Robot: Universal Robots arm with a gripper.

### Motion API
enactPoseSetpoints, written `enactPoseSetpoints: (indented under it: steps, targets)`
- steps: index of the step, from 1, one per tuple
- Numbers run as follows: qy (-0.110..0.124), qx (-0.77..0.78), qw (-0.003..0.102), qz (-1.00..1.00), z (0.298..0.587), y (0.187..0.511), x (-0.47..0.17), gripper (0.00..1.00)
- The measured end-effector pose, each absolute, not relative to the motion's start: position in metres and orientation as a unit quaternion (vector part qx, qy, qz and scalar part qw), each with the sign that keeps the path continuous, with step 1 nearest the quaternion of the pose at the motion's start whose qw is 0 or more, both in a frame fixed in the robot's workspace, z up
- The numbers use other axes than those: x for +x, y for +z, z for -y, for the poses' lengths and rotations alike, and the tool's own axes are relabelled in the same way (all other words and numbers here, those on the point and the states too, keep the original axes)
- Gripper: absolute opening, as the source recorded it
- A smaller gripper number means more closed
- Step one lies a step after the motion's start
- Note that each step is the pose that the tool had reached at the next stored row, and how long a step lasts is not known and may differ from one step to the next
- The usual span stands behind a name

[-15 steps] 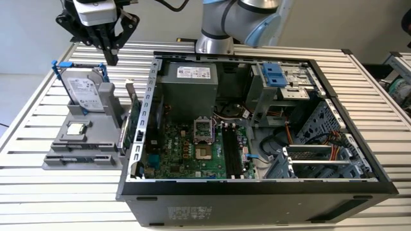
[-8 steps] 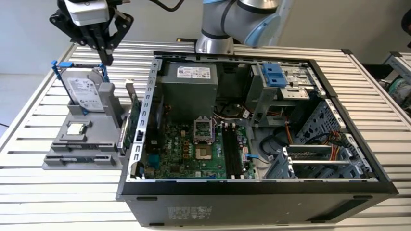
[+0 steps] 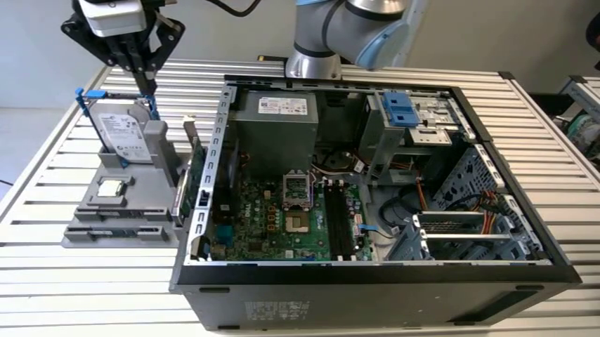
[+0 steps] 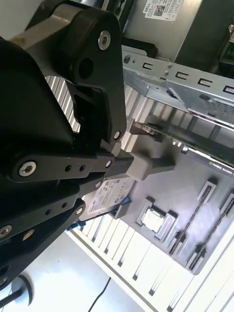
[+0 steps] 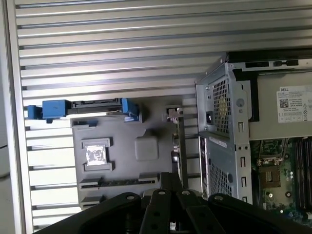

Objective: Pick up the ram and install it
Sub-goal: 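Reach for the ram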

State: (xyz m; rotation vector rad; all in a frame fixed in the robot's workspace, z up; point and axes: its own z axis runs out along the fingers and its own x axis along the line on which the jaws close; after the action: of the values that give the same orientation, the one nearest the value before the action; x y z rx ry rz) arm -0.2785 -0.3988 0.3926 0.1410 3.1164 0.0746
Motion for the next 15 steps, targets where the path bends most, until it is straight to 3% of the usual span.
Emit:
enactPoseSetpoints:
  steps: [15]
  targets:
    - [0.024, 0.045, 0.011, -0.999, 0.399, 0.393, -0.3, 0.0]
